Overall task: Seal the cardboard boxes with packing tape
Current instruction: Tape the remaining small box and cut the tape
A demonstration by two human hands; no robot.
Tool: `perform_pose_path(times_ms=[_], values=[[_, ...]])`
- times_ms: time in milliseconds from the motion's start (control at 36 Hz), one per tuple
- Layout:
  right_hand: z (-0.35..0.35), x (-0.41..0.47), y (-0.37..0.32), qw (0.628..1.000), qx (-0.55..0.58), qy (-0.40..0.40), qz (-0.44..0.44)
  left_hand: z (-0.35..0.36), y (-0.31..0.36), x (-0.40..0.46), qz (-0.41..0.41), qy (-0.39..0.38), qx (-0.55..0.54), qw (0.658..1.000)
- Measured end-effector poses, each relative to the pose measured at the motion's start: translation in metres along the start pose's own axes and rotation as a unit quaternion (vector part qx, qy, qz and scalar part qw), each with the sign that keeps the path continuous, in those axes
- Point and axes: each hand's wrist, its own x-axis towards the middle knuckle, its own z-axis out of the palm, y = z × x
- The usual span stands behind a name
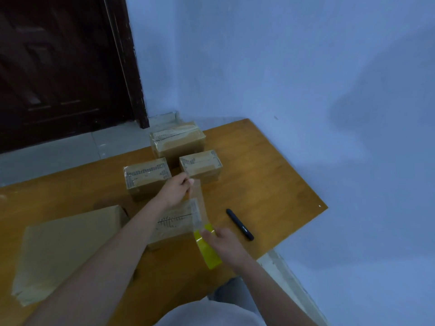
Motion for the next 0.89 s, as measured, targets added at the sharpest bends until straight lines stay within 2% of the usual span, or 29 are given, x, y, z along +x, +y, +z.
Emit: perform_pose_path(times_ms=[83, 167, 361, 583, 778, 889], values=[[0.004, 0.001, 0.009, 1.0, -0.004, 0.0, 0.007, 0.008, -0.006, 0.003, -0.005, -0.009, -0.026, 1.0], [0.006, 0.002, 0.012, 1.0, -0.007, 0.022, 0.008, 0.015, -0.013, 0.006, -0.007, -0.006, -0.004, 1.0], [0.006, 0.005, 0.015, 0.999, 0.003, 0.035, 0.019, 0.028, -0.038, 0.007, 0.003, 0.063, -0.013, 0.998], [0.002, 0.007, 0.023, 0.998, -0.006, 0.065, 0.026, 0.037, -0.043, 0.011, -0.01, 0.101, 0.086, 0.991], [0.01, 0.012, 0.022, 0.998, 0.029, 0.034, 0.044, 0.035, -0.043, 0.016, -0.045, 0.096, 0.044, 0.993], [0.012, 0.017, 0.024, 0.998, -0.003, 0.033, 0.058, 0.035, -0.044, 0.019, -0.058, 0.084, 0.043, 0.994]])
